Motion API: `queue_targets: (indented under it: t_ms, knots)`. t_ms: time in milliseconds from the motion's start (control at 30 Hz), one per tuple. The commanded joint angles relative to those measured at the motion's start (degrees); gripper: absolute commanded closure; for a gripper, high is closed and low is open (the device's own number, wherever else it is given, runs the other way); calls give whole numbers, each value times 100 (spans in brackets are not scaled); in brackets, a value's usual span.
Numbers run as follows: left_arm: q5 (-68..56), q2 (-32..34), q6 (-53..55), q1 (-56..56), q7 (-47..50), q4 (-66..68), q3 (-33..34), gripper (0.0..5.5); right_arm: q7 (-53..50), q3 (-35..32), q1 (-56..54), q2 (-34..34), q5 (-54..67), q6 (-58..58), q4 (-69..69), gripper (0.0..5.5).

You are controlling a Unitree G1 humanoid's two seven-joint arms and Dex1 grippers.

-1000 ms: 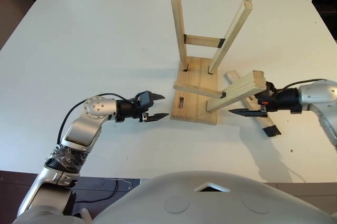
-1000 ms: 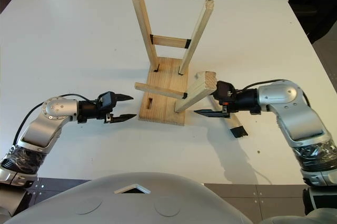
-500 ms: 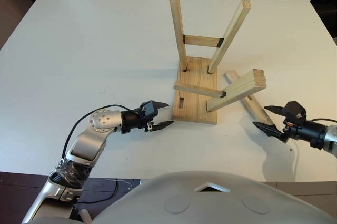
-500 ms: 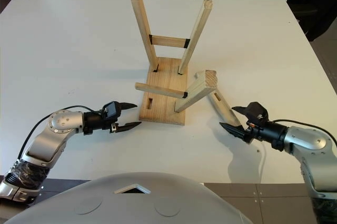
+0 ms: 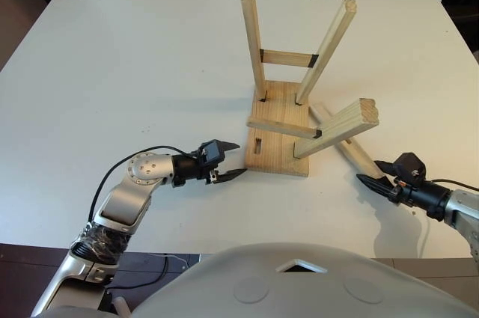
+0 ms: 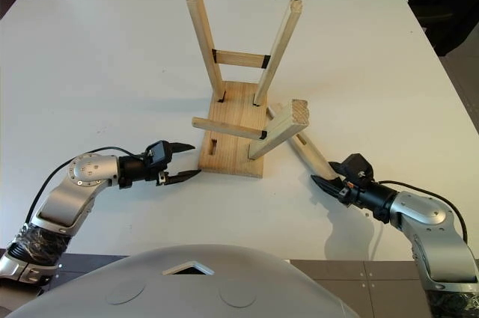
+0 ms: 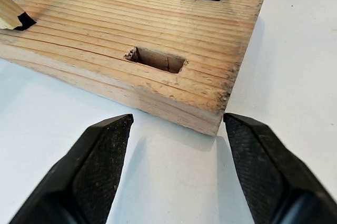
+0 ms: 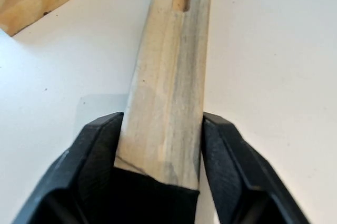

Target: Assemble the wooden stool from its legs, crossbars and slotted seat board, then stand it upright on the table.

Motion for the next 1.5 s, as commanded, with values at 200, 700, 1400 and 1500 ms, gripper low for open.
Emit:
queue_targets:
  t_ms: [200, 700, 1400, 1500]
  knots:
    - [-1187, 169, 772, -780, 328, 193, 1714, 232, -290, -716, -788, 117, 406, 100, 325, 341]
    - [-5254, -577, 3404, -3860, 2069, -942, 2994, 210, -1144, -1897, -3319, 44, 5822, 1271, -1657, 343]
    - [-7620, -476, 3971, -4230, 2079, -1792, 2333, 159, 502, -700, -3832, -1112, 6100, 2213, -1746, 345]
    - [-7515, -369, 3982, -4152, 1926, -1831, 2312, 188, 719, -760, -3669, -1201, 5862, 2200, -1759, 345]
